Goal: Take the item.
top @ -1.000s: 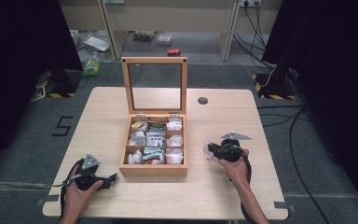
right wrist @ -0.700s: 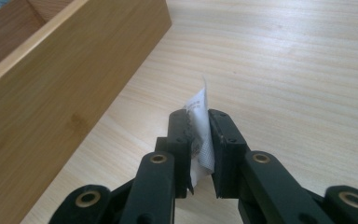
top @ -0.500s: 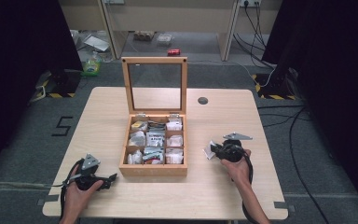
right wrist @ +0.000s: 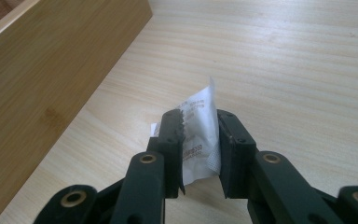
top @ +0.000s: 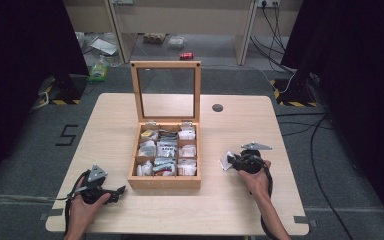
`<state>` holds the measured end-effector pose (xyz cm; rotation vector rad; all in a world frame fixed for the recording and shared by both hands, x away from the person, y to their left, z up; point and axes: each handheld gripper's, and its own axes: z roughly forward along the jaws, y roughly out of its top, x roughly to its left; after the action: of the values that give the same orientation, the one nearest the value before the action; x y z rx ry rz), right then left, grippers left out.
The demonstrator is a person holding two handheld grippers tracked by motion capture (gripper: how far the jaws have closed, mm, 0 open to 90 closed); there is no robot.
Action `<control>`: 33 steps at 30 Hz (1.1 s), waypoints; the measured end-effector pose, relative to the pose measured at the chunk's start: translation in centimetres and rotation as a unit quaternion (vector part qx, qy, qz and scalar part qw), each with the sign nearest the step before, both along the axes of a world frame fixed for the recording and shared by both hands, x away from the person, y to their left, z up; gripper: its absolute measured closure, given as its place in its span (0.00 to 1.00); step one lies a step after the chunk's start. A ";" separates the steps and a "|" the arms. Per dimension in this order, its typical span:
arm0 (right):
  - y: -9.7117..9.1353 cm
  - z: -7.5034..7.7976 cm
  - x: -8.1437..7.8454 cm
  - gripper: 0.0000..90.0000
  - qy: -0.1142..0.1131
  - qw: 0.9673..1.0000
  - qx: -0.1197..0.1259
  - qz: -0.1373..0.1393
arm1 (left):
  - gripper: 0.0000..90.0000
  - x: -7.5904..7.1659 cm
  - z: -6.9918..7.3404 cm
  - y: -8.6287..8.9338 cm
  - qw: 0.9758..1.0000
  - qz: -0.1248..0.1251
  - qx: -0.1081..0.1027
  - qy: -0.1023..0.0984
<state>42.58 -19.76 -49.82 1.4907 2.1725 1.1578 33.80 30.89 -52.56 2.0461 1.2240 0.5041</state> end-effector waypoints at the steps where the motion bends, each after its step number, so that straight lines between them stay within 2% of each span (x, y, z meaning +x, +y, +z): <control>1: 0.0 0.0 0.0 0.81 -0.001 1.000 0.000 -0.001 | 0.00 0.0 0.0 0.0 1.000 0.000 0.000 0.001; 27: -1.0 -0.6 0.3 0.70 0.009 1.000 -0.010 -0.024 | 0.00 0.0 0.0 0.0 1.000 0.000 0.000 0.000; 33: -1.2 -0.5 0.4 0.65 0.012 0.999 -0.003 -0.034 | 0.00 0.0 0.0 0.0 1.000 -0.001 0.000 0.001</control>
<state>42.94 -20.97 -50.31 1.5707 2.1199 1.1152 33.78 30.92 -52.56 2.0473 1.2235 0.5025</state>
